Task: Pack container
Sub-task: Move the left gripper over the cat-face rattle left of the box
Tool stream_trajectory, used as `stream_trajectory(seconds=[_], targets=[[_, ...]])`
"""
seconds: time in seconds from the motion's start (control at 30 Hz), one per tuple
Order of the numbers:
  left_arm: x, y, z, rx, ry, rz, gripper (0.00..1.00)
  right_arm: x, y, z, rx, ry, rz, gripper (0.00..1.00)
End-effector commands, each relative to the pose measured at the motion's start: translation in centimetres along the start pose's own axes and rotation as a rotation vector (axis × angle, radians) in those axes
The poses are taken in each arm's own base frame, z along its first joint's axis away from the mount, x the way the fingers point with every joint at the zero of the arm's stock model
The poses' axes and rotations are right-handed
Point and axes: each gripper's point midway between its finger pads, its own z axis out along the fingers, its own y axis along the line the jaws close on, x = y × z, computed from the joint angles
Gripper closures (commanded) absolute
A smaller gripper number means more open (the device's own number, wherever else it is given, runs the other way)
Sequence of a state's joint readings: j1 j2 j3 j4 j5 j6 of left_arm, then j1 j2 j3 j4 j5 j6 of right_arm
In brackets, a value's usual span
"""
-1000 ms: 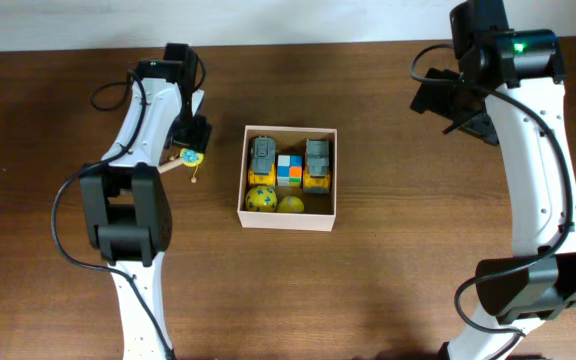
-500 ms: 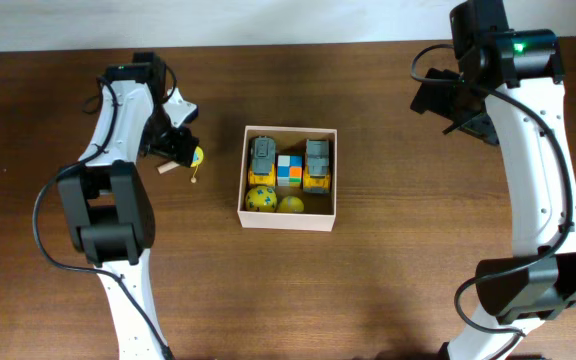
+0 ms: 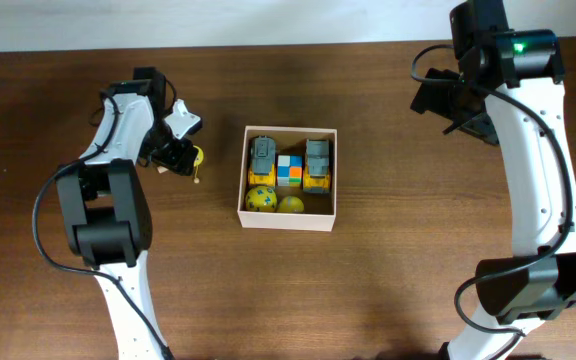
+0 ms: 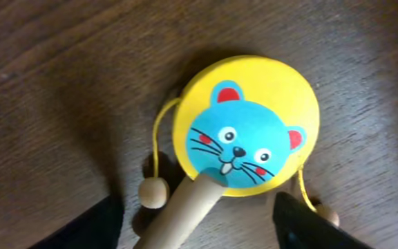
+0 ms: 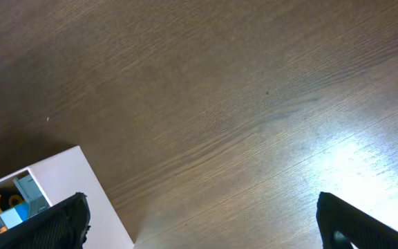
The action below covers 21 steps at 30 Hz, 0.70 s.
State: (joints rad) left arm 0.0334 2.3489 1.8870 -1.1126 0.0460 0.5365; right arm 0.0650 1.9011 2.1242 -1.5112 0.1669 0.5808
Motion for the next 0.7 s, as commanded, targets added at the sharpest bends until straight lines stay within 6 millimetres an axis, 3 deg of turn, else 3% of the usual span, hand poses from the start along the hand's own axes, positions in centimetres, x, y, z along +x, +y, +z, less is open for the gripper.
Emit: stream_trajectory(seconds=[0.0,0.33,0.67], targets=[[0.8,-1.0,1.9,0.059,0.031,-0.084,0.41,-0.3,-0.3,-0.4,-0.004,-0.012,0.020,0.01],[1.4,-1.9,1.9,0.072,0.076,-0.509,0.43,-0.3,-0.3,-0.4,-0.004,-0.012,0.020,0.01],[1.2,-6.3,1.8,0.127,0.147,-0.466,0.43,-0.3,-0.3,-0.4,-0.004,-0.012,0.020,0.01]])
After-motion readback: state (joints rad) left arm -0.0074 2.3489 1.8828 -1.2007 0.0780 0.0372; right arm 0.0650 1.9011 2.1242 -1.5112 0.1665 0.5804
